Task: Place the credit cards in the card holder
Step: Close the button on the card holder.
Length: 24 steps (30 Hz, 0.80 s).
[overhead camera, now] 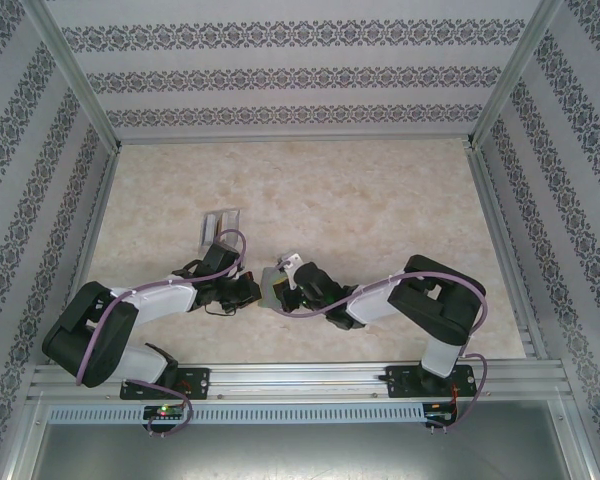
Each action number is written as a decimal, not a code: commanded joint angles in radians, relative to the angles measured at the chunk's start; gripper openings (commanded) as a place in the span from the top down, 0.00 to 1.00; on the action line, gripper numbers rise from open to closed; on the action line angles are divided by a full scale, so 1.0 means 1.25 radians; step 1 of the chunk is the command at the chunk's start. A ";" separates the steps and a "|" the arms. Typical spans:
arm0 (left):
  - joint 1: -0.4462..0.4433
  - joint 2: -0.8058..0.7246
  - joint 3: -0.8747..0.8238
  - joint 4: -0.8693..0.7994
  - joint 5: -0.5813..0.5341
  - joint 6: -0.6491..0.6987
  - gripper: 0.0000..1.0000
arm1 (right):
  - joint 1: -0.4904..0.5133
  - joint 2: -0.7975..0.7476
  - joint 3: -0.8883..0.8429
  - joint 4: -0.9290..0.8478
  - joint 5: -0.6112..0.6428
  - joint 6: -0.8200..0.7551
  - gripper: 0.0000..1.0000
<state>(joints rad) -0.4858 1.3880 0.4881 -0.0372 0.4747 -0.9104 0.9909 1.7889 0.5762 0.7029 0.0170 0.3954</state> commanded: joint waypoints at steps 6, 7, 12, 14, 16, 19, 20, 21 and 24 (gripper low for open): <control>-0.006 -0.015 -0.022 -0.109 -0.082 -0.006 1.00 | -0.039 0.147 -0.125 -0.110 -0.092 0.054 1.00; -0.006 -0.016 -0.019 -0.113 -0.082 -0.004 1.00 | -0.044 0.145 -0.123 -0.122 -0.088 0.054 1.00; -0.005 -0.023 -0.020 -0.108 -0.087 -0.009 1.00 | -0.040 0.139 -0.110 -0.219 0.008 0.057 1.00; -0.006 -0.025 -0.017 -0.110 -0.083 -0.008 1.00 | -0.049 0.142 -0.101 -0.233 0.000 0.061 1.00; -0.005 -0.025 -0.013 -0.115 -0.082 -0.005 1.00 | -0.053 0.113 -0.094 -0.249 -0.022 0.060 1.00; -0.006 -0.027 -0.003 -0.129 -0.081 0.001 1.00 | -0.054 0.037 -0.042 -0.335 -0.078 0.034 1.00; -0.006 -0.028 -0.002 -0.130 -0.083 0.002 1.00 | -0.055 0.018 -0.012 -0.378 -0.099 0.021 1.00; -0.006 -0.029 -0.001 -0.130 -0.084 0.002 1.00 | -0.056 0.003 0.016 -0.416 -0.110 0.011 1.00; -0.005 -0.031 0.000 -0.127 -0.086 0.002 1.00 | -0.064 -0.024 0.088 -0.498 -0.148 -0.007 1.00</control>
<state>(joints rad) -0.4919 1.3590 0.4896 -0.0734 0.4400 -0.9142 0.9291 1.7542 0.6754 0.4931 -0.1169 0.4263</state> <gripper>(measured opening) 0.048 0.066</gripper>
